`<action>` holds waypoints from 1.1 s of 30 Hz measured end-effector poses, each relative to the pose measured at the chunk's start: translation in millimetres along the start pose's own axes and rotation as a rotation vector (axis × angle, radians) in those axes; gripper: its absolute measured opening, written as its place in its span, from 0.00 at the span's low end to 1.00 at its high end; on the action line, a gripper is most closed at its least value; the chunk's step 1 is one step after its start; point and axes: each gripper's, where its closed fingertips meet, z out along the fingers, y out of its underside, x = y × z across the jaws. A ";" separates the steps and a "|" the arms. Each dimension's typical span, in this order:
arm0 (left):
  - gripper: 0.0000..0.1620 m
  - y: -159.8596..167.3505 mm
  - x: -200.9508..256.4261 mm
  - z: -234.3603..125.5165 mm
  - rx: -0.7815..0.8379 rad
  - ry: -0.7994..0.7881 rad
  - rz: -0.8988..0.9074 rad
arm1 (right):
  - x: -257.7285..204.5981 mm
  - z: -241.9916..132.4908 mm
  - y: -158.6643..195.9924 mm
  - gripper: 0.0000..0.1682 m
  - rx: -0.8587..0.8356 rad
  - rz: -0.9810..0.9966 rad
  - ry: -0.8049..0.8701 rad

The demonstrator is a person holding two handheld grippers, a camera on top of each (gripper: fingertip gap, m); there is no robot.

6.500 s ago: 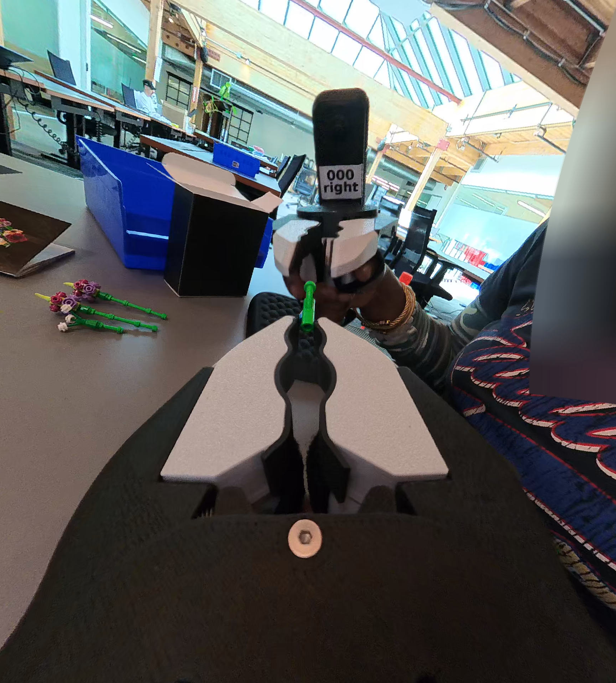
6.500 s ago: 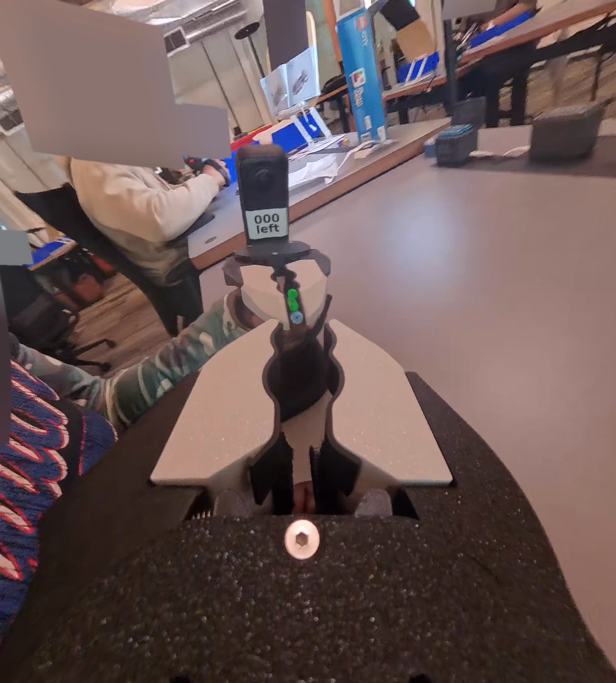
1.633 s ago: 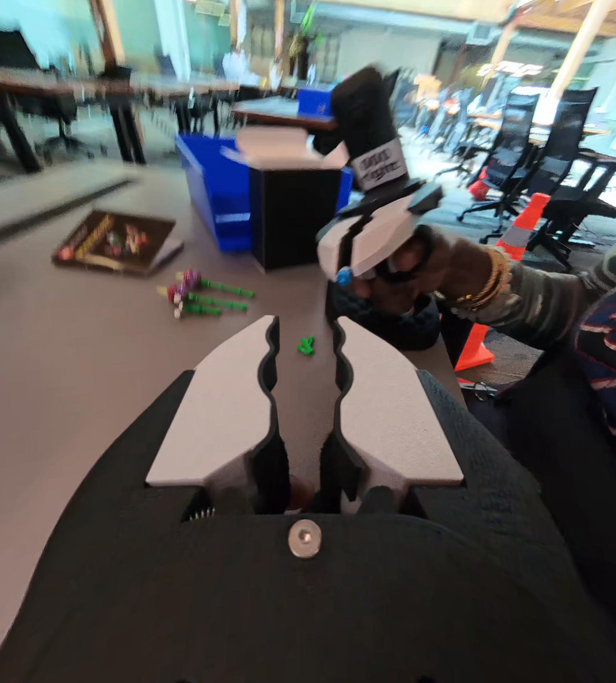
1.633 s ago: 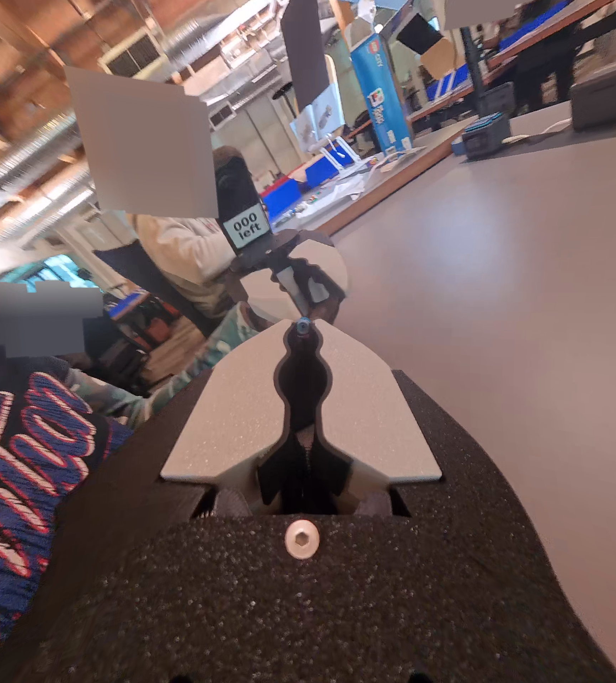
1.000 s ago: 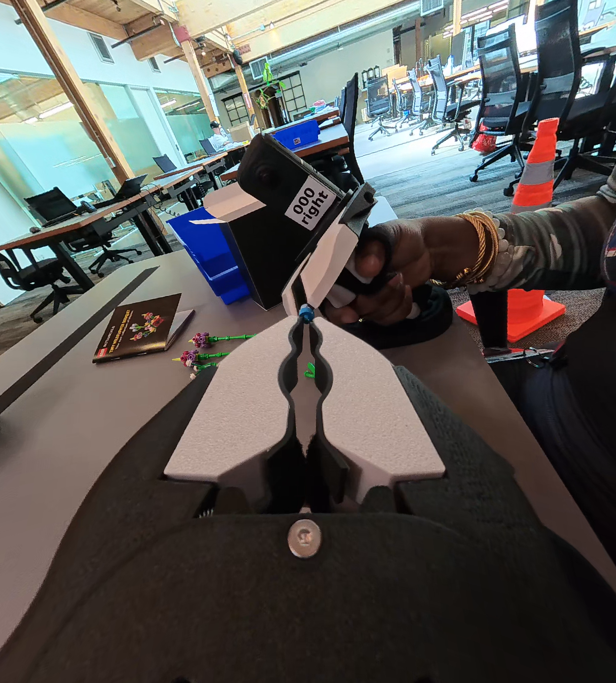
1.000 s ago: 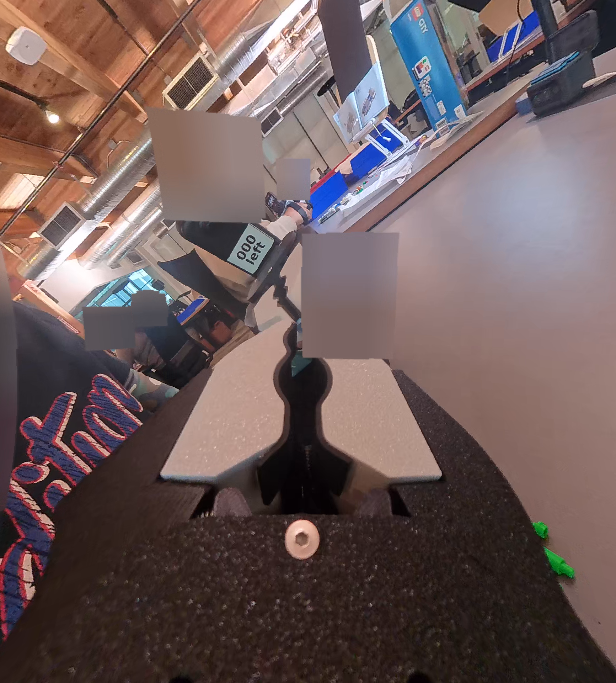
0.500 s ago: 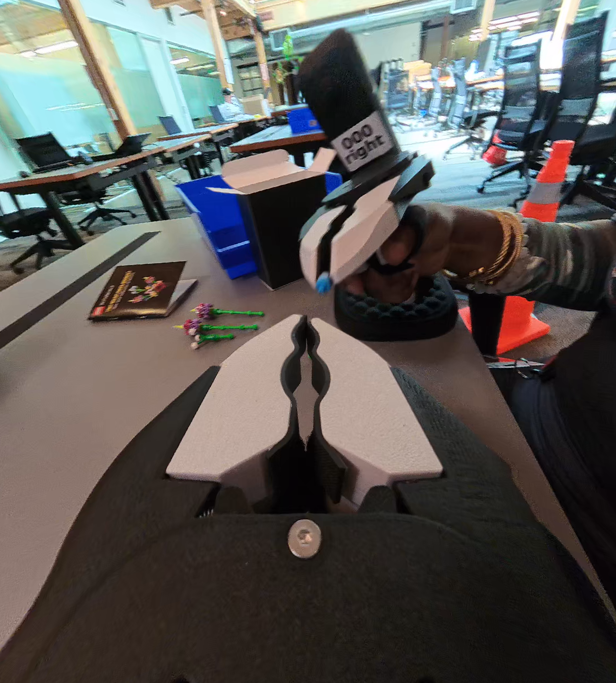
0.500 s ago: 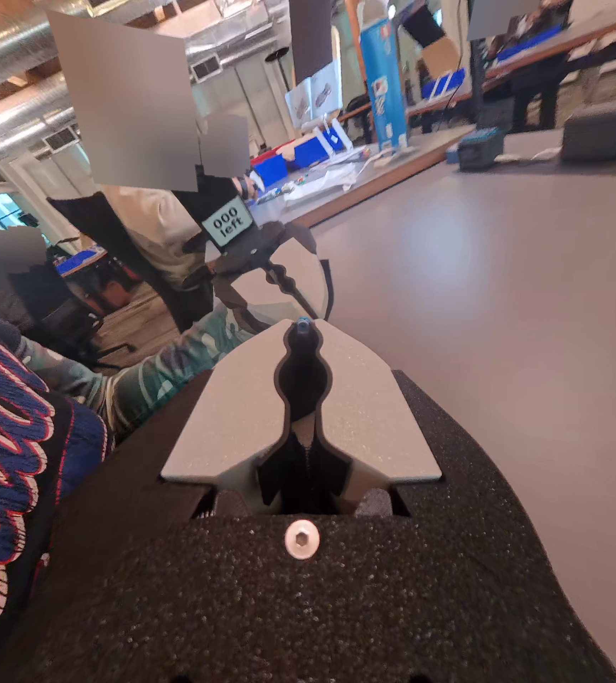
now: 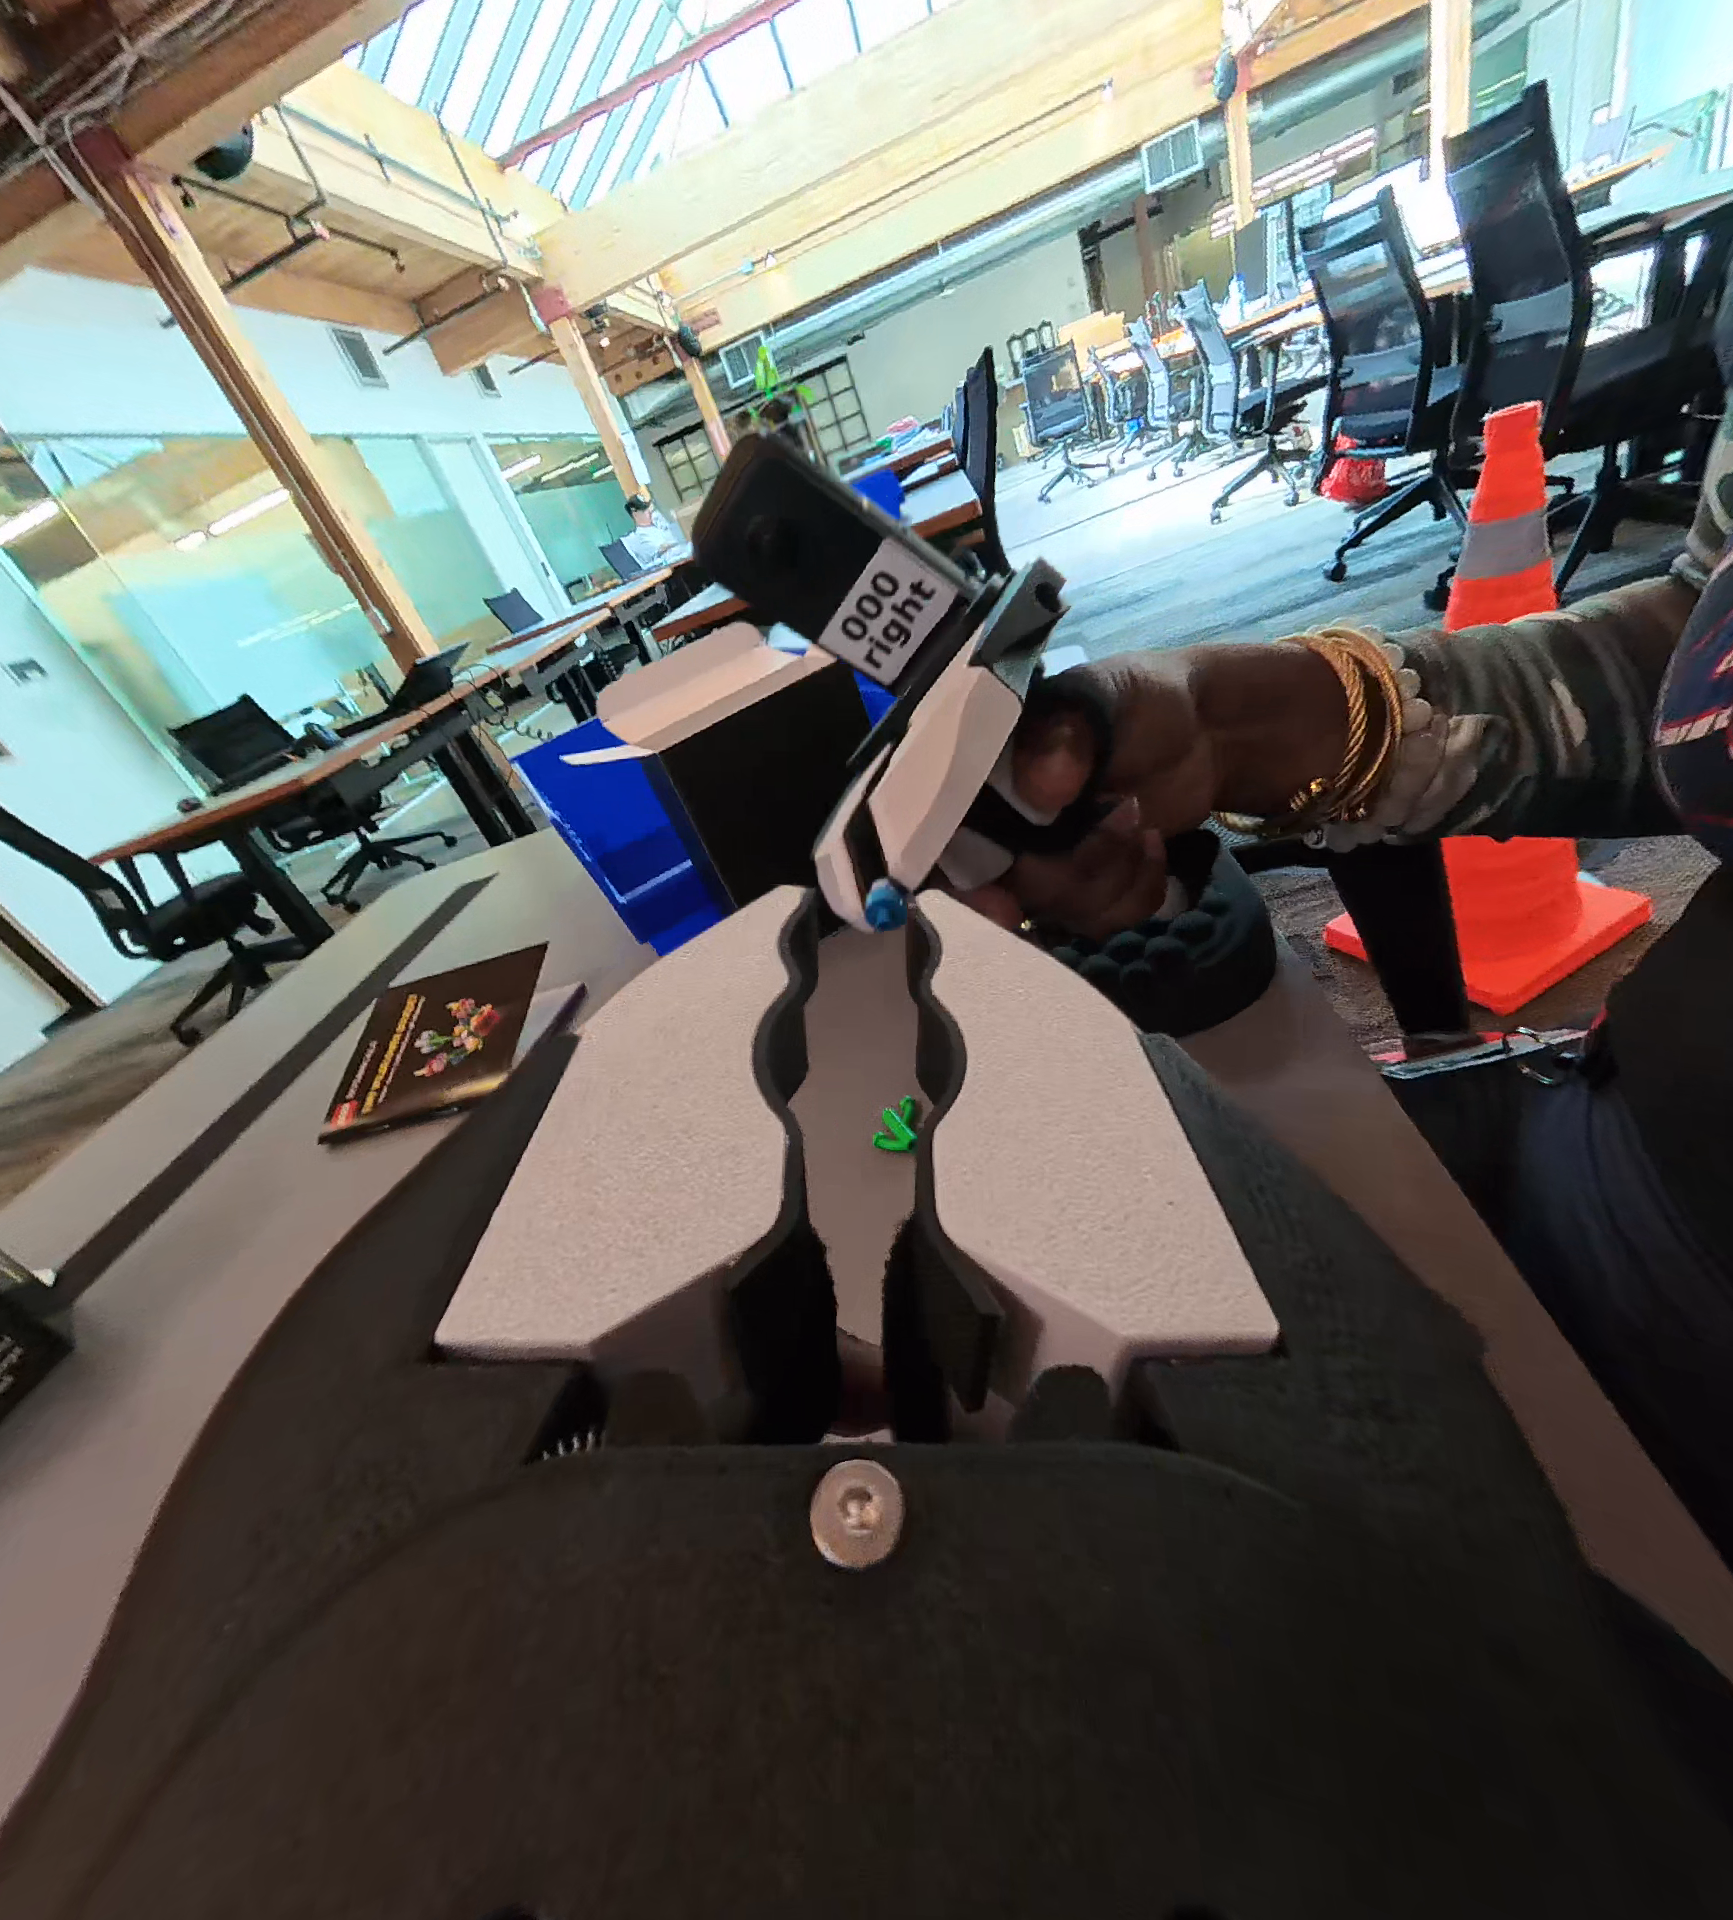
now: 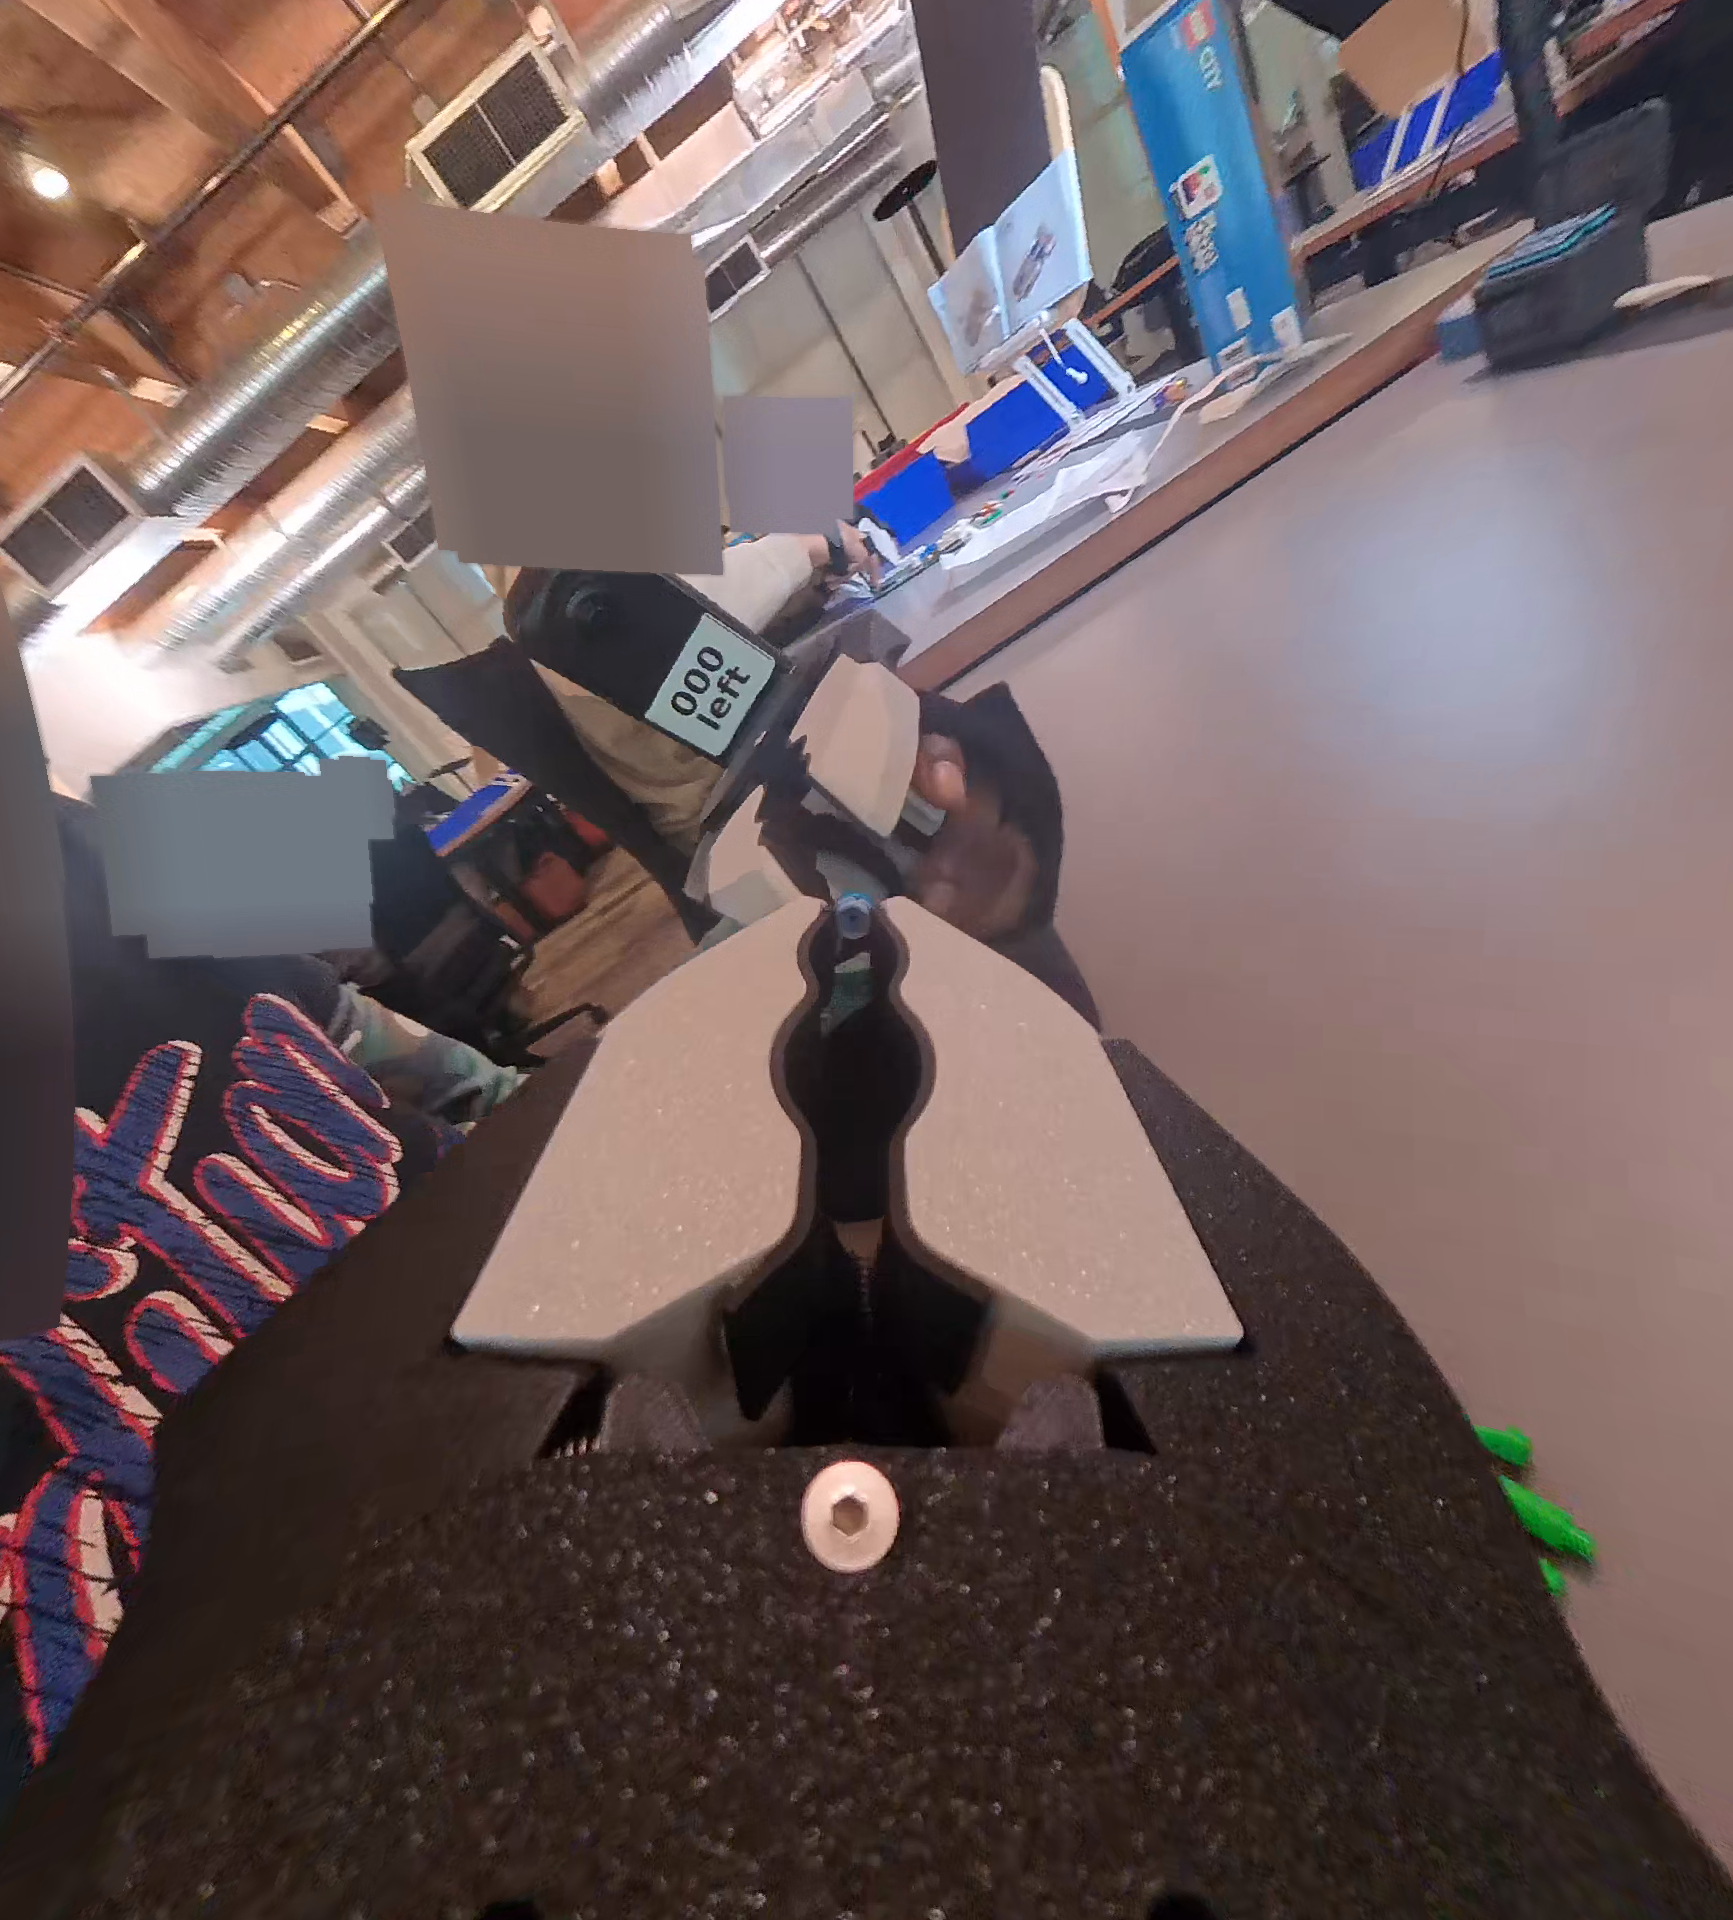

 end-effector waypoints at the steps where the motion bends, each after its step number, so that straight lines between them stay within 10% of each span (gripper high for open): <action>1: 0.09 -1.6 1.7 -0.4 0.010 0.010 0.005 | -0.5 1.7 0.5 0.04 -0.001 0.010 -0.007; 23: 0.04 -2.8 -25.1 -26.6 0.036 -0.084 -0.109 | 5.2 -21.4 -26.3 0.04 0.061 -0.101 0.129; 33: 0.05 -3.3 -22.0 -18.7 0.047 -0.063 -0.143 | 55.9 -229.2 -106.5 0.04 -0.103 -0.544 1.419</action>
